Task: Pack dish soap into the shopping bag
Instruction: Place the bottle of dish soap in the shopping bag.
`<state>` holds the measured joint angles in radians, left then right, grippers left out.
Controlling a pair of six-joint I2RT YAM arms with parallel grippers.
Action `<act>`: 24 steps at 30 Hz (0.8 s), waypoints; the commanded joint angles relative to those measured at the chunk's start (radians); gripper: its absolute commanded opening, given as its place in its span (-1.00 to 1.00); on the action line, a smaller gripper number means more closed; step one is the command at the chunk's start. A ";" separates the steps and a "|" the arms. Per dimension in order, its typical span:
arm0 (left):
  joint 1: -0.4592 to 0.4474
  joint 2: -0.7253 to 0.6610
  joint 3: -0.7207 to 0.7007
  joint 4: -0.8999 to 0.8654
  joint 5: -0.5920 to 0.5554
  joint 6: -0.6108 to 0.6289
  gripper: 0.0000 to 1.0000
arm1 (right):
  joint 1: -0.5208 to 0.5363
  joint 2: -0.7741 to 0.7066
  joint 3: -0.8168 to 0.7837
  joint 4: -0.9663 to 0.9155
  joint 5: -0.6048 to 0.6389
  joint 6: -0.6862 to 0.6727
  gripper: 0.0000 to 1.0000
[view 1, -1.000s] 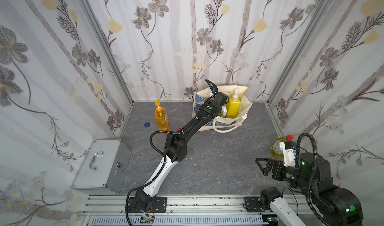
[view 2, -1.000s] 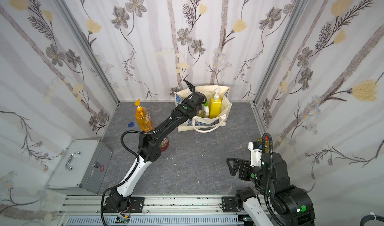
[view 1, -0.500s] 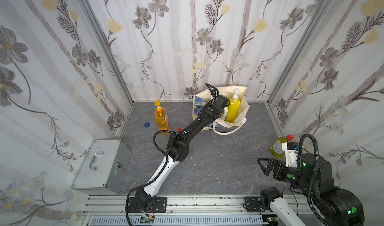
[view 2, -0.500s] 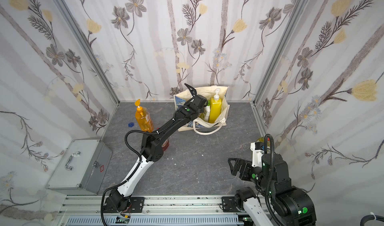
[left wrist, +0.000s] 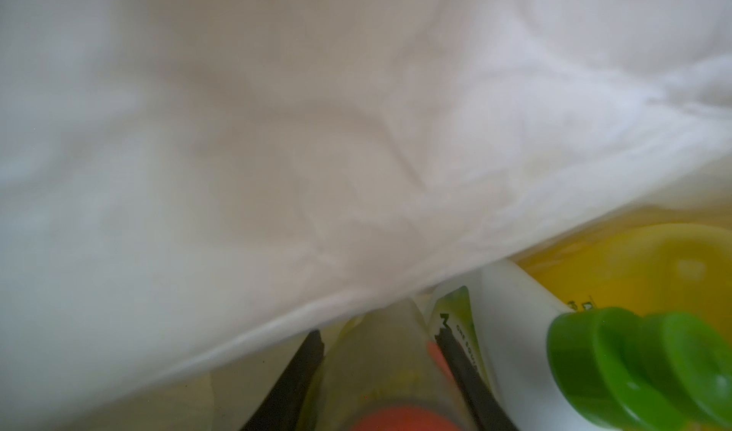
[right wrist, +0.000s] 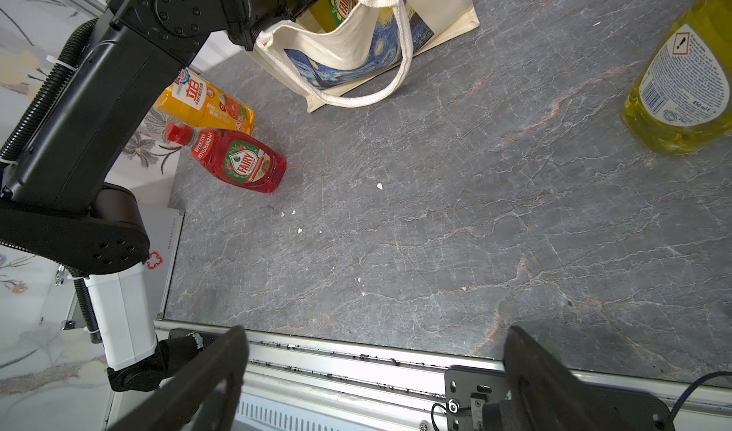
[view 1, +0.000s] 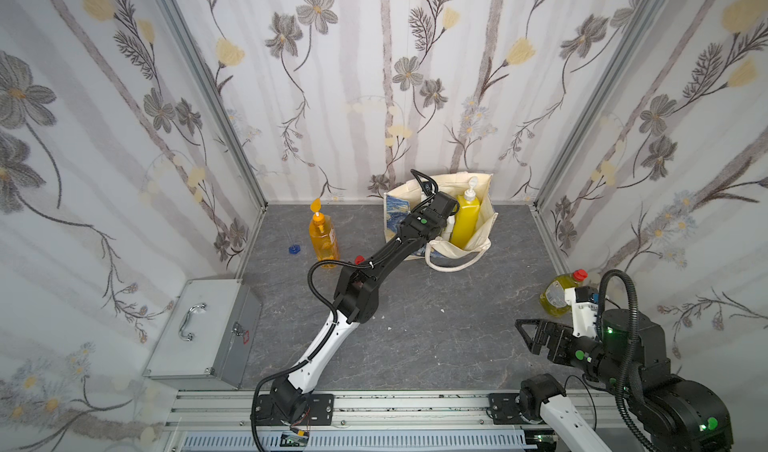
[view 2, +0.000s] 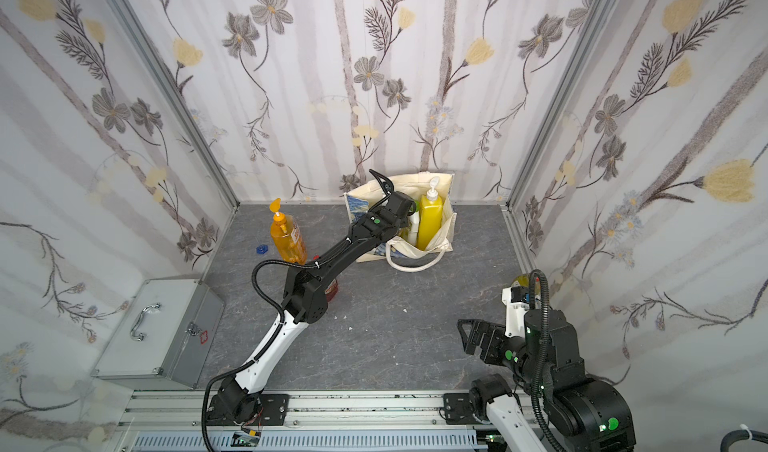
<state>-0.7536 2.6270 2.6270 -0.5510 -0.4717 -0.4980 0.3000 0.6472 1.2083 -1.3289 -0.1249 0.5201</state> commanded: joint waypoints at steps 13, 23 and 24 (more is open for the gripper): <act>-0.003 -0.014 0.011 0.103 0.032 -0.011 0.27 | 0.000 0.000 -0.024 0.044 0.013 0.007 1.00; -0.014 -0.056 0.011 0.117 0.051 0.001 0.59 | -0.001 0.029 -0.047 0.108 -0.007 -0.018 1.00; -0.016 -0.060 0.010 0.113 0.048 -0.001 0.61 | 0.001 0.031 -0.048 0.115 -0.008 -0.020 1.00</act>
<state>-0.7647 2.5874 2.6308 -0.4675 -0.4171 -0.4969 0.3000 0.6674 1.1648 -1.2751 -0.1291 0.5102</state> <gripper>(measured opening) 0.799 0.998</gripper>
